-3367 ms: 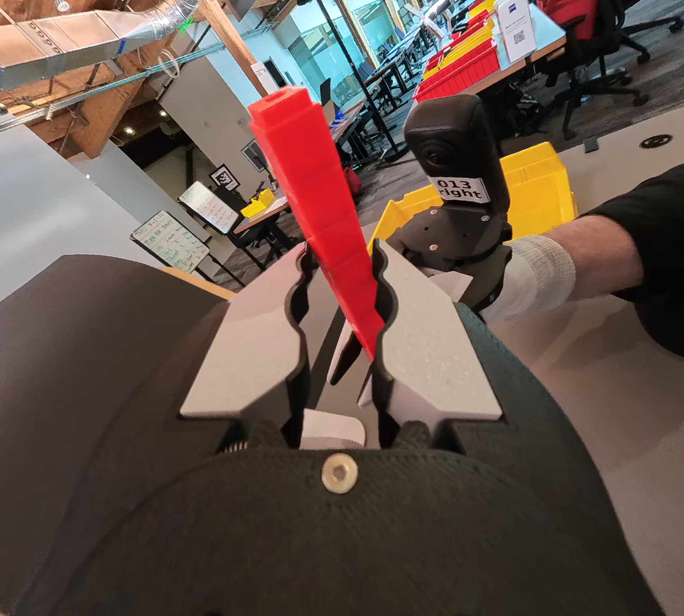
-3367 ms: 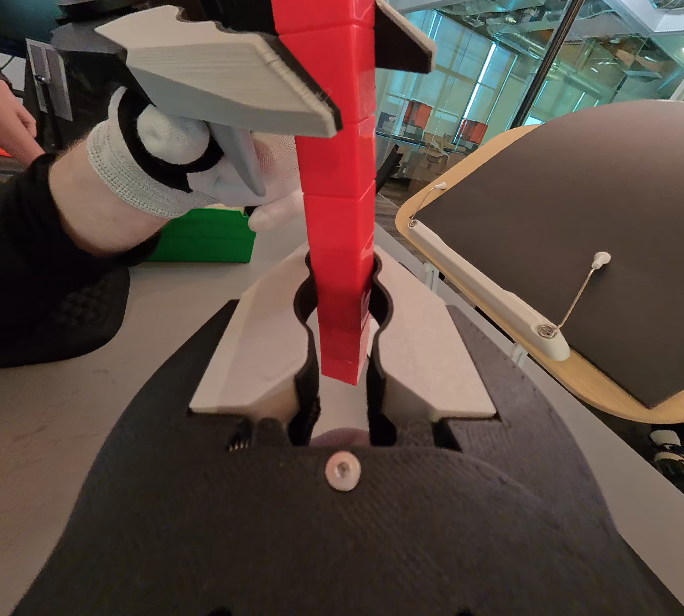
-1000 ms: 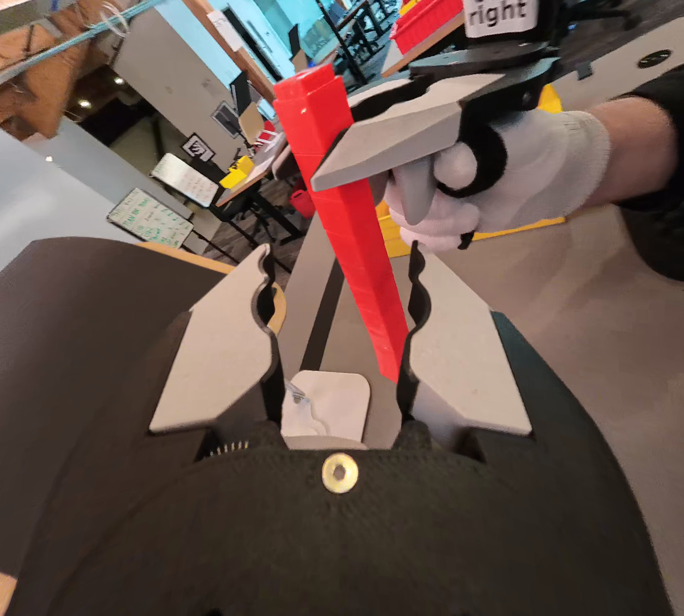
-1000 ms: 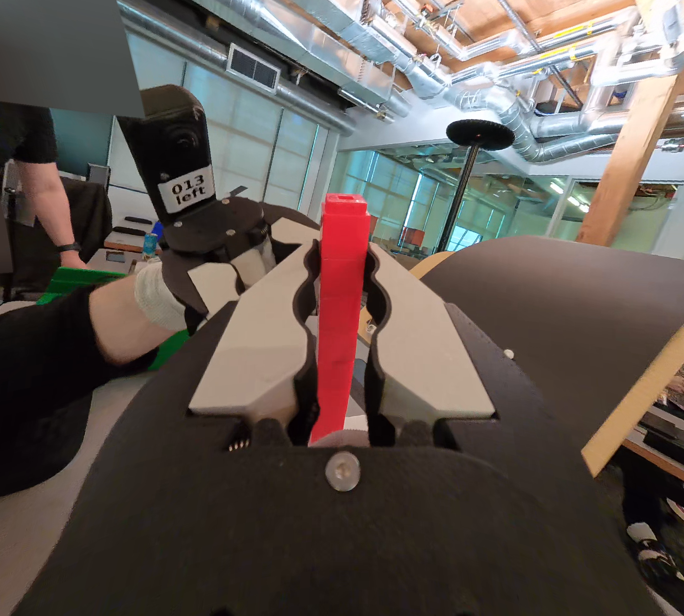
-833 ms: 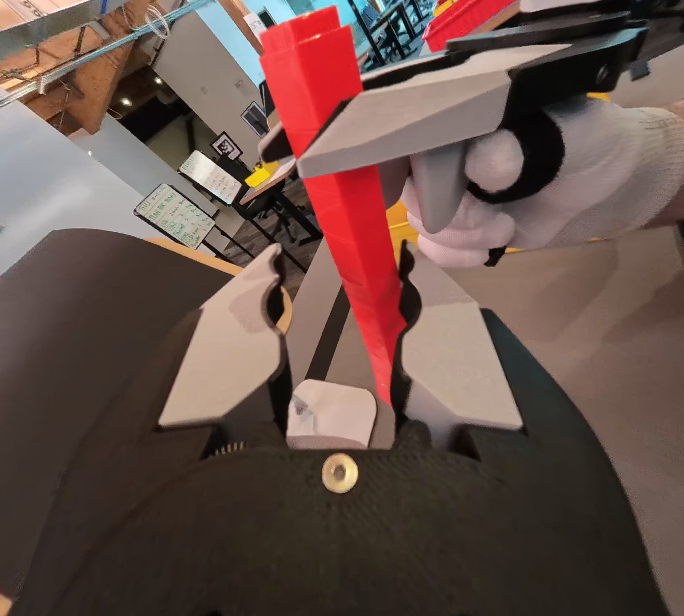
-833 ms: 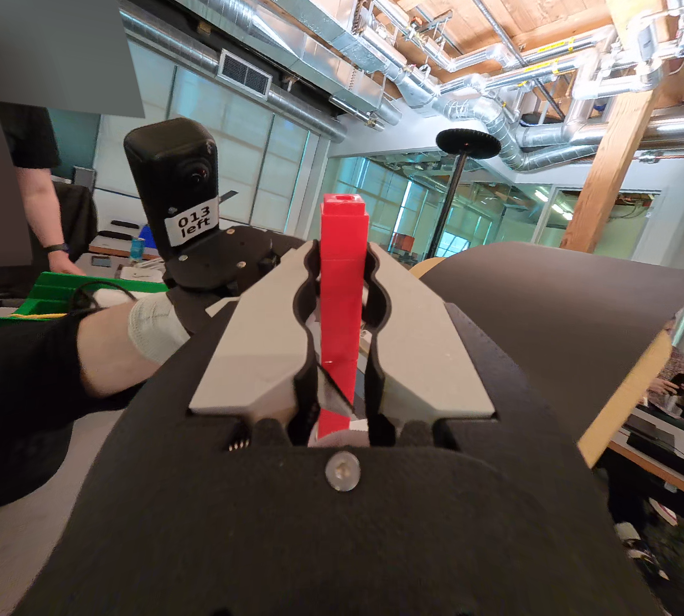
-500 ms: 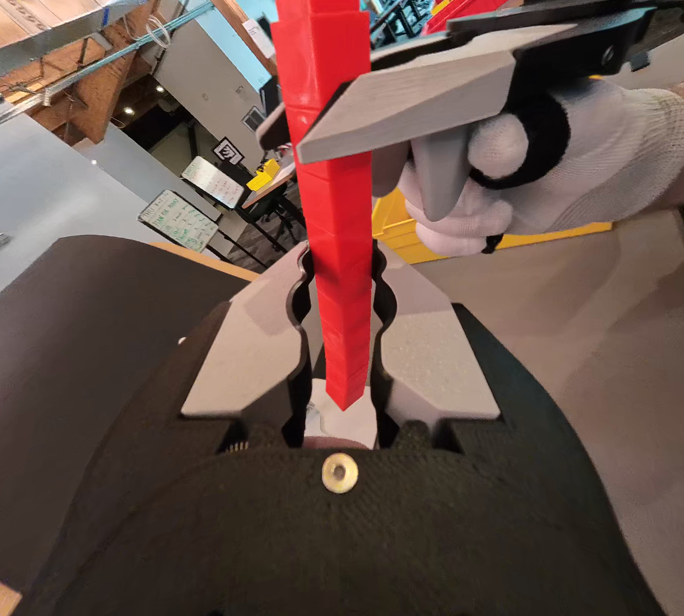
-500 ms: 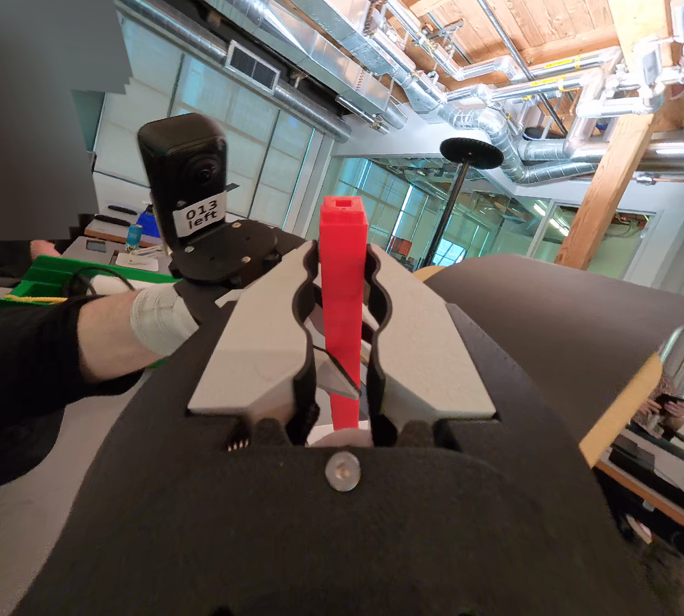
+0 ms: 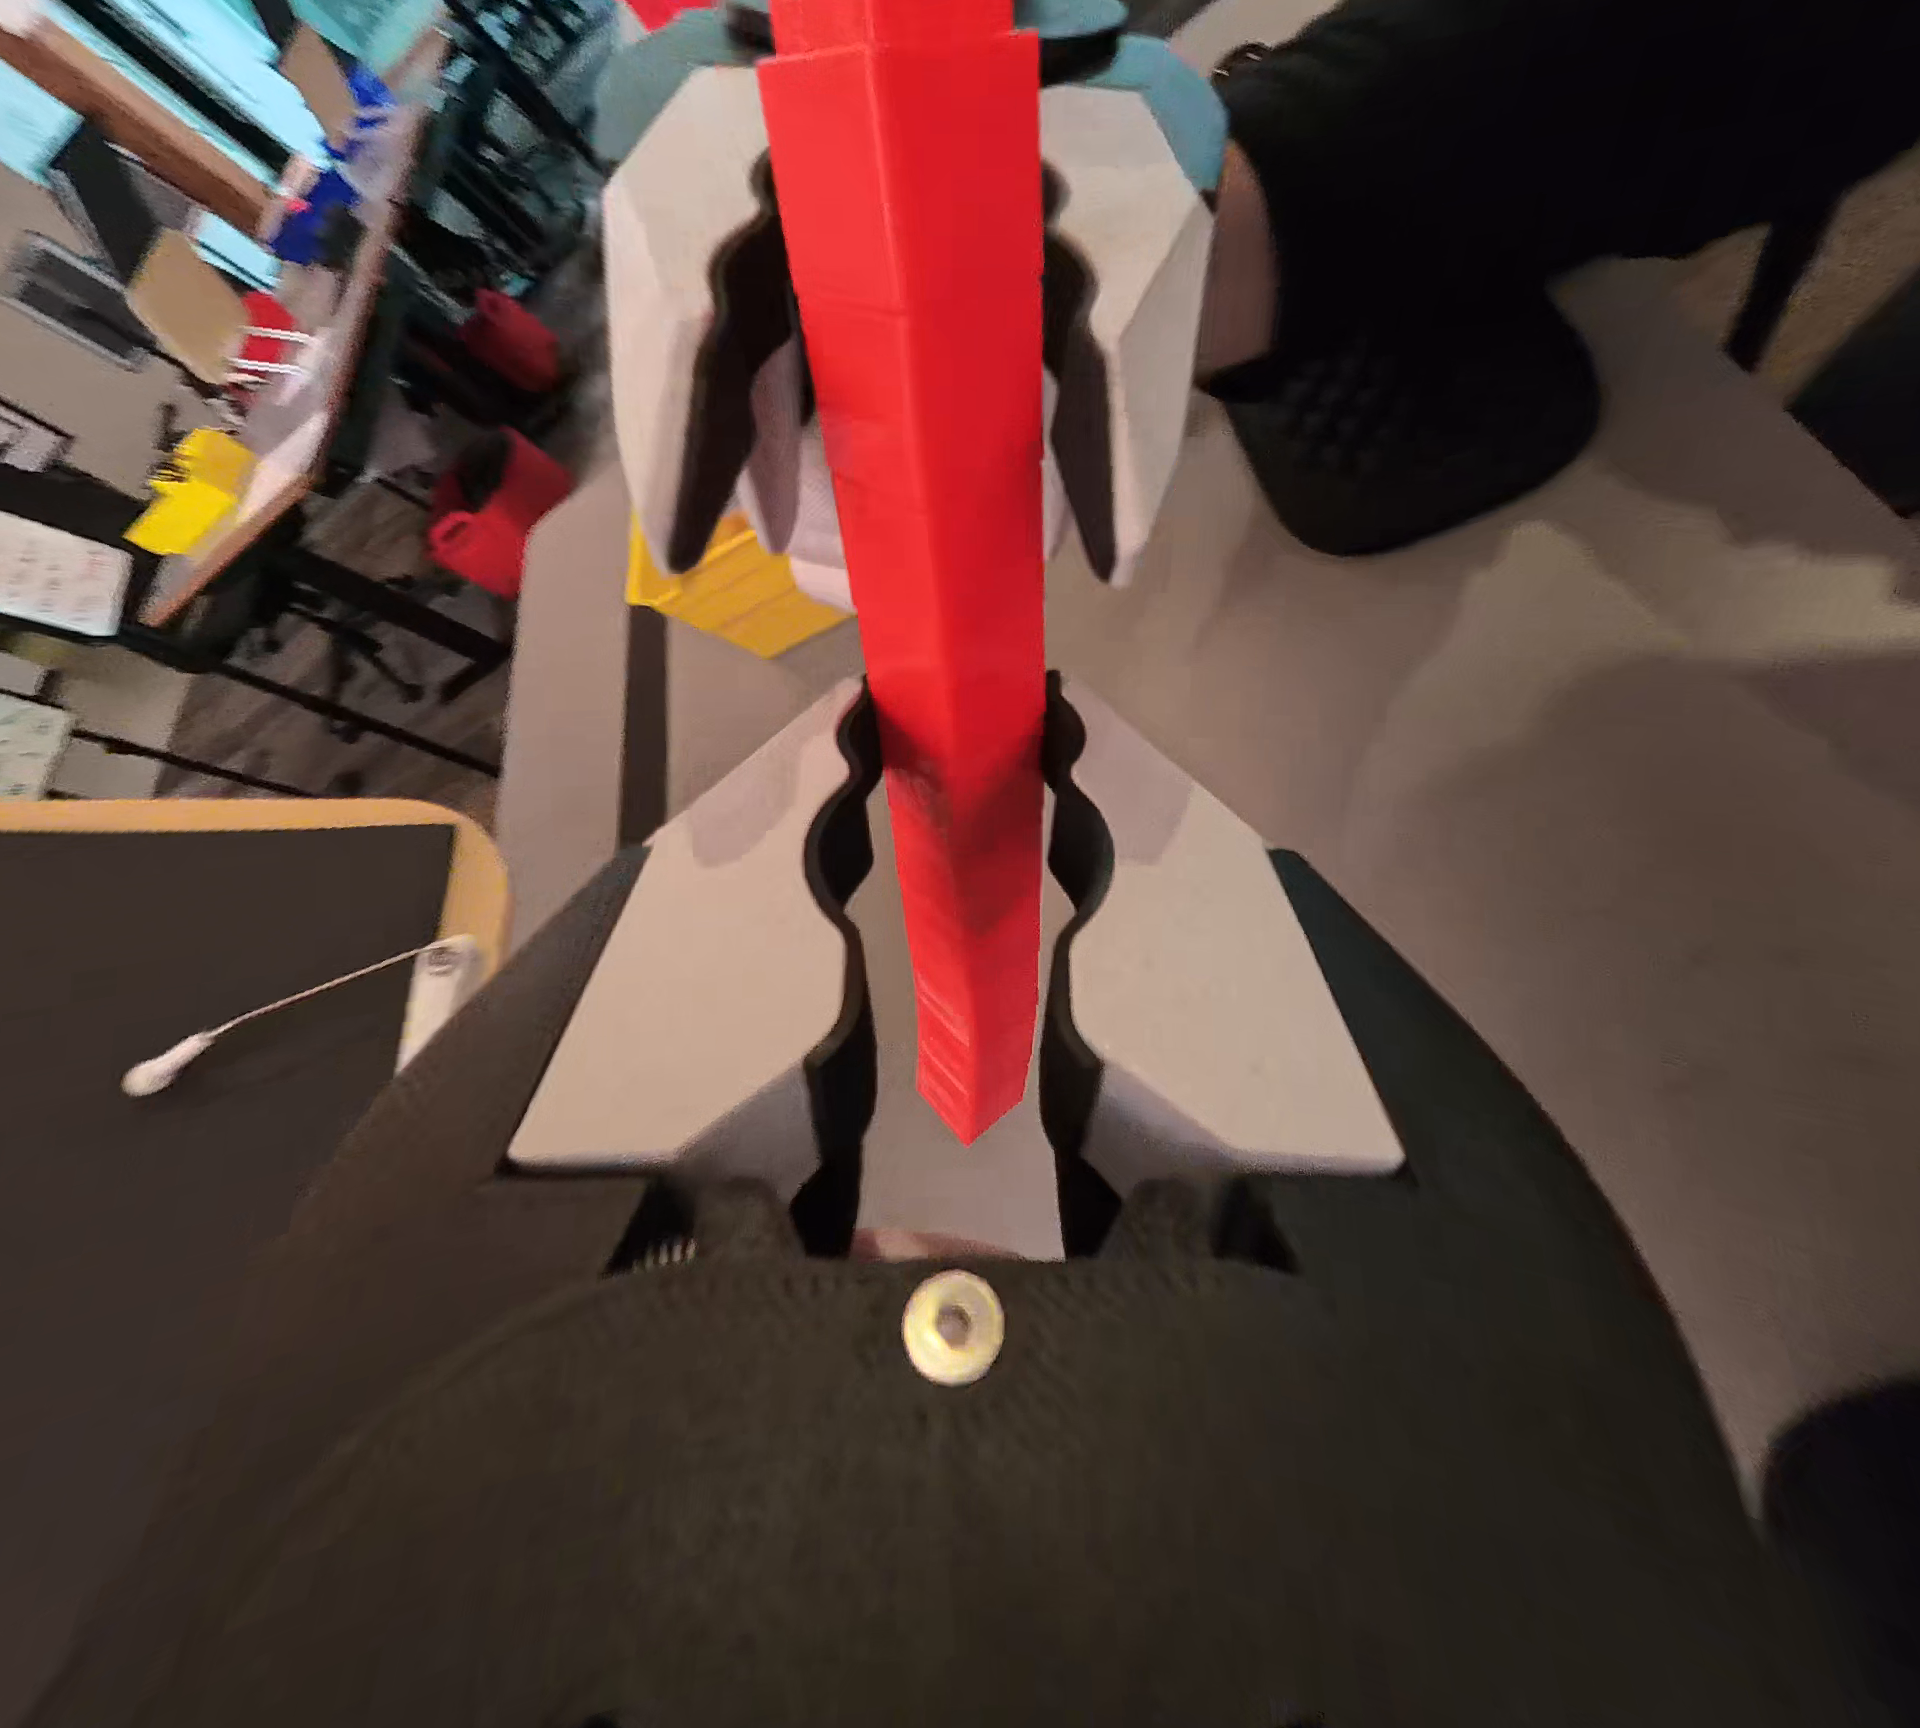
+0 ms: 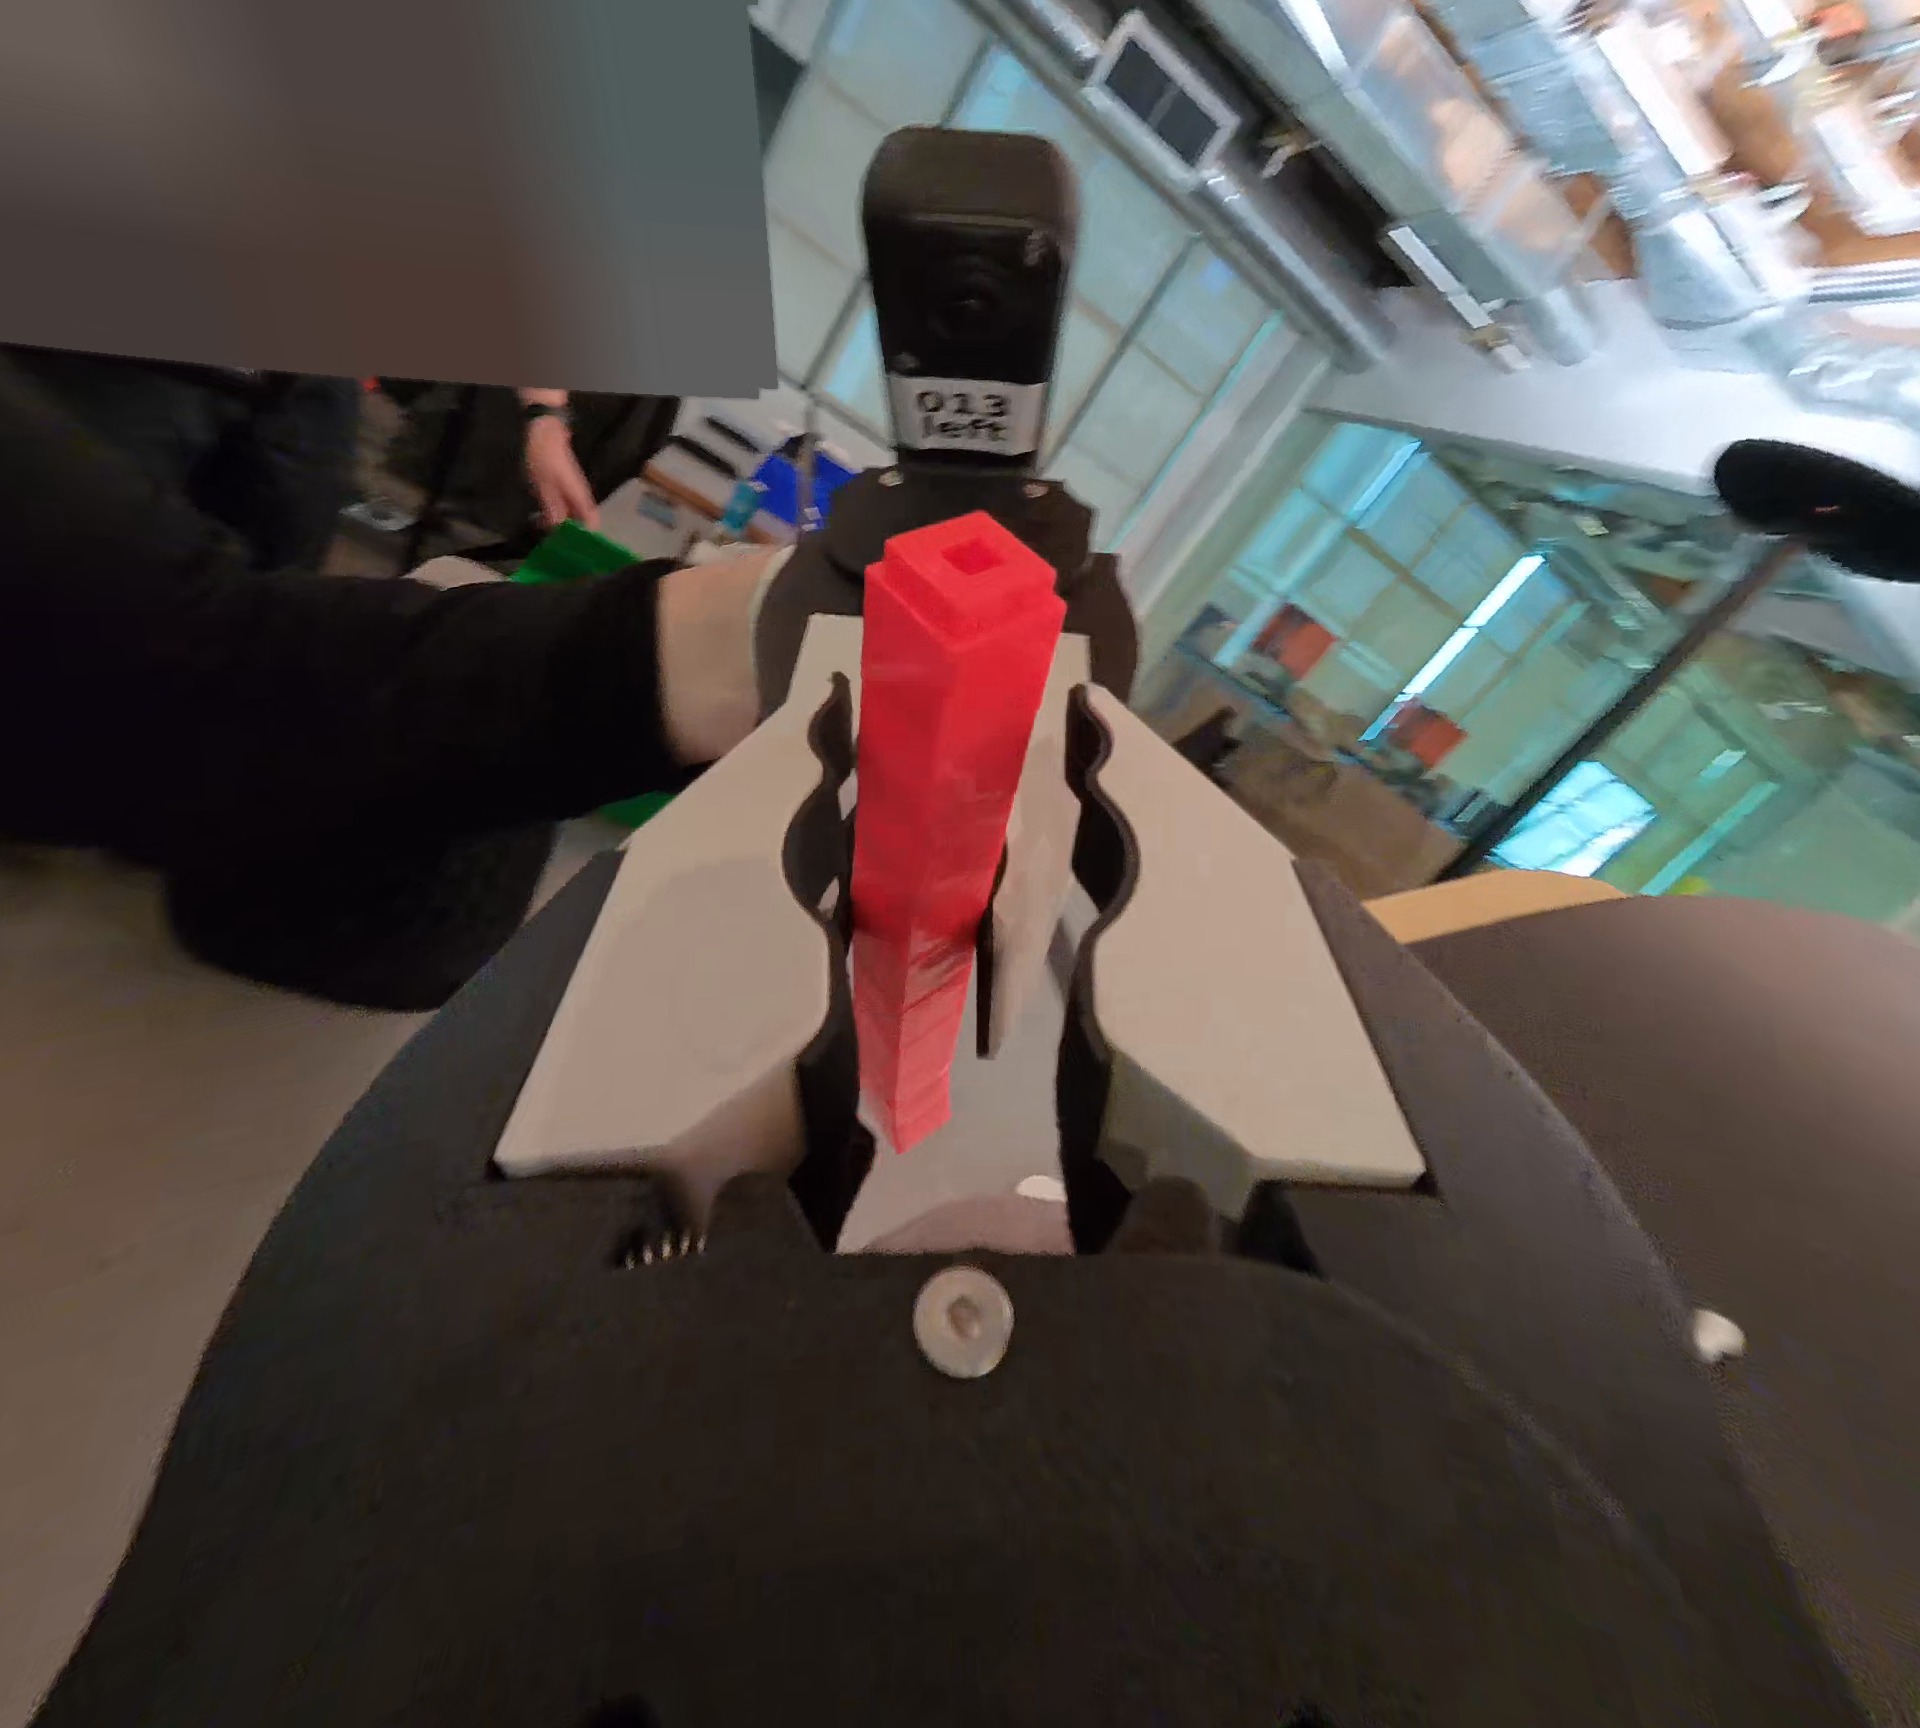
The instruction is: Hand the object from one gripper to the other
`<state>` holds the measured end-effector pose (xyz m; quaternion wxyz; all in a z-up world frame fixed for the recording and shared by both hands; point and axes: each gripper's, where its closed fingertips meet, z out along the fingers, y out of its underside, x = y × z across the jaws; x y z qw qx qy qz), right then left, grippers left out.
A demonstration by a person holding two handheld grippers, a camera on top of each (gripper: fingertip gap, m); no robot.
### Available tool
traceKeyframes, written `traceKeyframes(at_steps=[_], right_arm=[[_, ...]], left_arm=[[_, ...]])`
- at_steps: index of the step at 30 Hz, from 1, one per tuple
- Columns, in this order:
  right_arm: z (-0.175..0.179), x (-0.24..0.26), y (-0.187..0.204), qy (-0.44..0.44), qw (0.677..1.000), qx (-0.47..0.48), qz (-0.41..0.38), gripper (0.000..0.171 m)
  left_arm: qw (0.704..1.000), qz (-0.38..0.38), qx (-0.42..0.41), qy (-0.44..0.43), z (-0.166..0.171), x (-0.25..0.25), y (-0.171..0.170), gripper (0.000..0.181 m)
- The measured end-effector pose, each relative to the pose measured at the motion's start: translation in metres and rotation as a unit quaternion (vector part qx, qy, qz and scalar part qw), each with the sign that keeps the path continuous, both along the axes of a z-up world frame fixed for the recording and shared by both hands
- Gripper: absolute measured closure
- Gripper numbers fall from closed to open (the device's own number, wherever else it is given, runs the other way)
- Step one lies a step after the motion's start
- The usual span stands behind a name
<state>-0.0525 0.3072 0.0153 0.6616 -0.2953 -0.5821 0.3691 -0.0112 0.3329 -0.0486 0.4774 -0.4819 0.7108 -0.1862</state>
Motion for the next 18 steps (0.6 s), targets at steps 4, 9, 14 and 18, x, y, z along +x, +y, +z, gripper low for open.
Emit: traceKeyframes(at_steps=[4, 9, 14, 18], right_arm=[[-0.018, -0.003, -0.027, -0.053, 0.995, -0.006, 0.082, 0.149], [-0.022, -0.005, -0.032, -0.069, 0.993, -0.007, 0.091, 0.151], [-0.016, -0.004, -0.020, -0.053, 0.997, -0.008, 0.056, 0.152], [-0.001, 0.002, -0.002, -0.011, 1.000, -0.018, 0.012, 0.152]], left_arm=[[0.997, -0.049, -0.041, 0.036, -0.014, 0.003, -0.024, 0.153], [0.994, -0.082, -0.065, 0.037, -0.021, 0.013, -0.034, 0.153], [0.997, -0.064, -0.051, 0.006, -0.013, 0.015, -0.022, 0.154], [0.999, -0.032, -0.025, -0.033, 0.000, 0.017, -0.009, 0.138]])
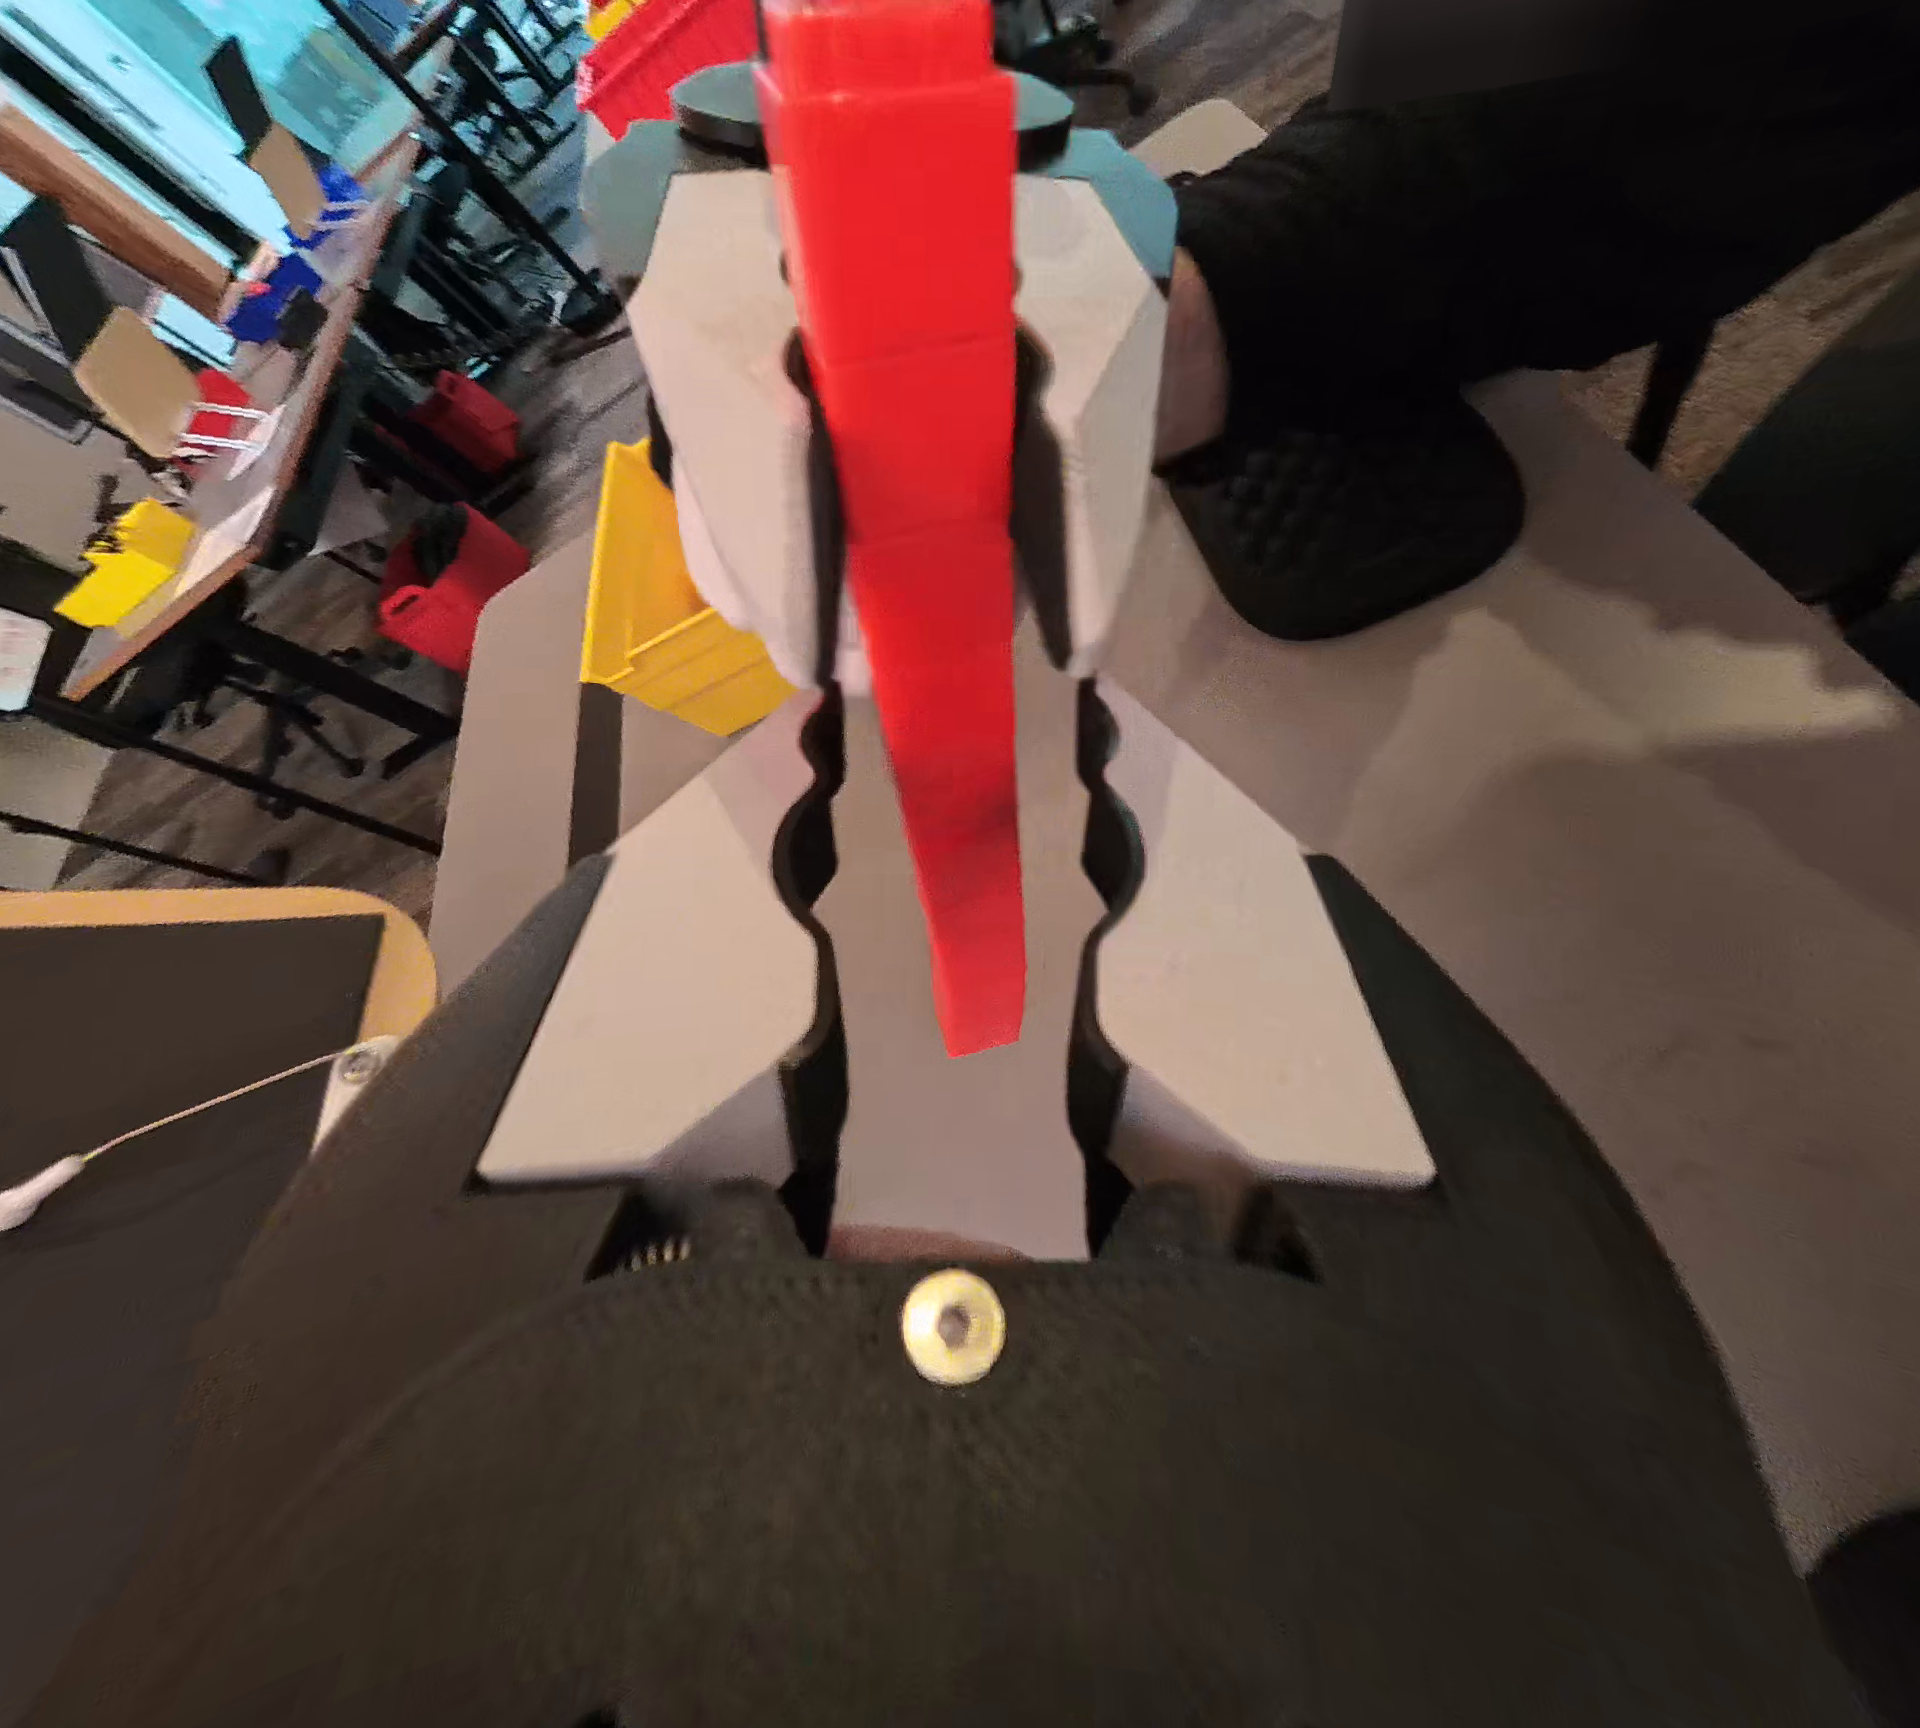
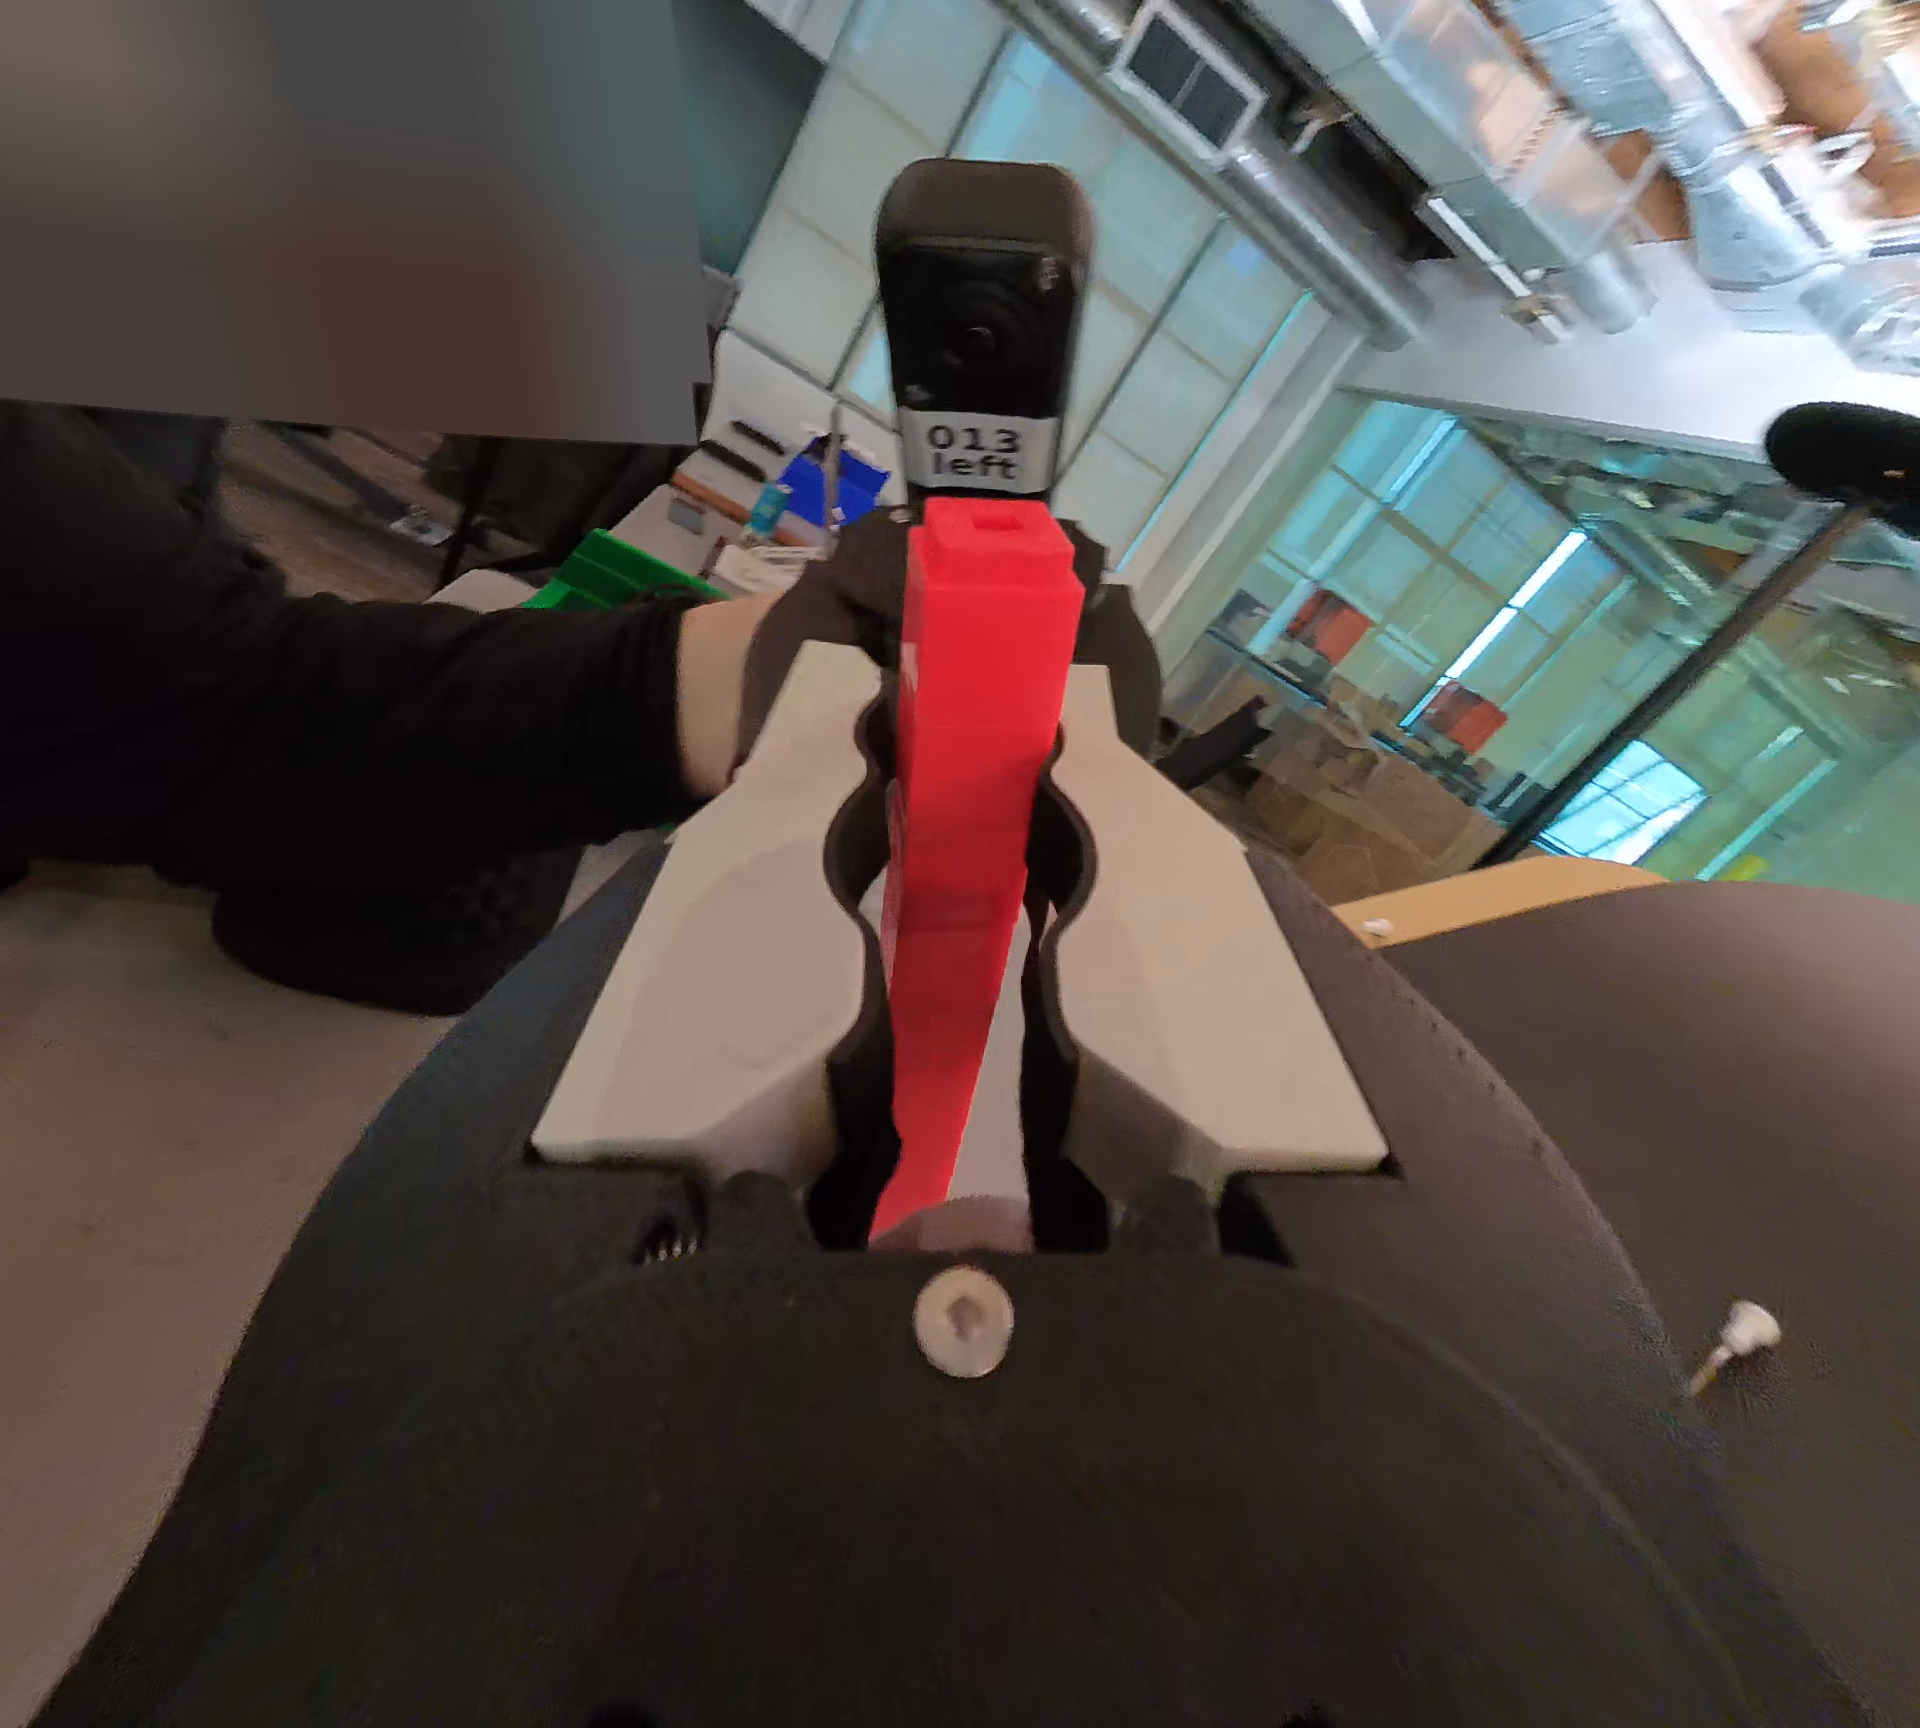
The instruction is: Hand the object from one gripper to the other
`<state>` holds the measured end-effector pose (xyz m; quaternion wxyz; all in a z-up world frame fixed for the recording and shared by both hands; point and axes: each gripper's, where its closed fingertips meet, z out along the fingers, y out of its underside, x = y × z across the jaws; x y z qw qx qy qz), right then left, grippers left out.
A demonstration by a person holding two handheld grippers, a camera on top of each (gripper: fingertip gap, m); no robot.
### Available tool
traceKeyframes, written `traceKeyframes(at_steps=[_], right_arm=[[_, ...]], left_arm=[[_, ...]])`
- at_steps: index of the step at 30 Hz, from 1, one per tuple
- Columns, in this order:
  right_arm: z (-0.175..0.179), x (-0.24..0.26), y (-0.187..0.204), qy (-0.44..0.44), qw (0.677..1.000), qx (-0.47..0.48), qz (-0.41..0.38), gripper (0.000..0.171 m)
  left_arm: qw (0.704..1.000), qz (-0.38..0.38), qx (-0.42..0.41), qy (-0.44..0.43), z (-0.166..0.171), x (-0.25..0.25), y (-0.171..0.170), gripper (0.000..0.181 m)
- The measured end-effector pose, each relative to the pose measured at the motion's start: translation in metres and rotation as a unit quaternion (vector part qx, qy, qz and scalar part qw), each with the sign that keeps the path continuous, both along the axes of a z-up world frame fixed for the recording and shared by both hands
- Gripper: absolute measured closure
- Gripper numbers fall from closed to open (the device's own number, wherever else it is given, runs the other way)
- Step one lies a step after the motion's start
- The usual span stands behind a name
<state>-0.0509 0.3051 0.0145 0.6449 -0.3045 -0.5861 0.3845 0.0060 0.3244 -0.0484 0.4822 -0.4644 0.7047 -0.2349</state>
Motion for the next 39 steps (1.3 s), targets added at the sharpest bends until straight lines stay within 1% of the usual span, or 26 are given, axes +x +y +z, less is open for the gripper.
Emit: traceKeyframes(at_steps=[2, 4, 5, 6, 7, 8, 9, 11, 13, 17, 18, 20, 23, 25, 30, 37, 39], right_arm=[[0.007, 0.004, 0.007, 0.024, 1.000, -0.009, -0.015, 0.152], [0.013, 0.007, 0.009, 0.046, 0.999, -0.013, -0.019, 0.152], [0.014, 0.008, 0.009, 0.052, 0.998, -0.013, -0.017, 0.152], [0.016, 0.008, 0.008, 0.057, 0.998, -0.012, -0.016, 0.152], [0.017, 0.009, 0.007, 0.061, 0.998, -0.010, -0.017, 0.152], [0.018, 0.009, 0.007, 0.062, 0.998, -0.008, -0.019, 0.152], [0.018, 0.009, 0.006, 0.061, 0.998, -0.005, -0.019, 0.152], [0.017, 0.009, 0.007, 0.060, 0.998, 0.002, -0.026, 0.152], [0.014, 0.006, 0.008, 0.054, 0.998, 0.000, -0.030, 0.152], [0.006, 0.001, 0.014, 0.034, 0.998, 0.011, -0.052, 0.151], [0.005, 0.000, 0.015, 0.027, 0.998, 0.016, -0.059, 0.149], [0.004, 0.000, 0.018, 0.021, 0.996, 0.037, -0.080, 0.140], [-0.002, -0.002, 0.022, -0.014, 0.991, 0.075, -0.111, 0.137], [-0.008, -0.003, 0.026, -0.045, 0.984, 0.108, -0.137, 0.137], [-0.022, -0.001, 0.039, -0.126, 0.954, 0.179, -0.204, 0.142], [-0.048, -0.001, 0.045, -0.220, 0.919, 0.229, -0.233, 0.151], [-0.050, 0.000, 0.046, -0.230, 0.916, 0.227, -0.236, 0.151]], left_arm=[[1.000, 0.018, 0.010, -0.008, 0.003, 0.001, 0.007, 0.124], [0.999, 0.032, 0.022, -0.010, 0.002, 0.004, 0.012, 0.116], [0.999, 0.035, 0.030, -0.012, 0.002, 0.007, 0.014, 0.120], [0.998, 0.041, 0.043, -0.017, 0.003, 0.011, 0.018, 0.130], [0.997, 0.049, 0.056, -0.027, 0.005, 0.014, 0.023, 0.146], [0.997, 0.046, 0.056, -0.035, 0.006, 0.017, 0.023, 0.157], [0.997, 0.037, 0.049, -0.038, 0.005, 0.019, 0.021, 0.161], [0.997, 0.038, 0.053, -0.041, 0.006, 0.020, 0.024, 0.162], [0.997, 0.050, 0.059, -0.025, 0.004, 0.014, 0.027, 0.162], [0.989, 0.101, 0.104, 0.031, 0.001, -0.005, 0.039, 0.163], [0.986, 0.113, 0.112, 0.045, 0.000, -0.010, 0.041, 0.163], [0.978, 0.144, 0.135, 0.073, -0.001, -0.021, 0.049, 0.163], [0.957, 0.197, 0.169, 0.129, -0.007, -0.041, 0.063, 0.163], [0.948, 0.215, 0.179, 0.152, -0.009, -0.050, 0.067, 0.162], [0.935, 0.235, 0.192, 0.182, -0.011, -0.059, 0.069, 0.162], [0.919, 0.242, 0.206, 0.231, -0.023, -0.059, 0.071, 0.163], [0.918, 0.245, 0.206, 0.235, -0.025, -0.060, 0.072, 0.162]])
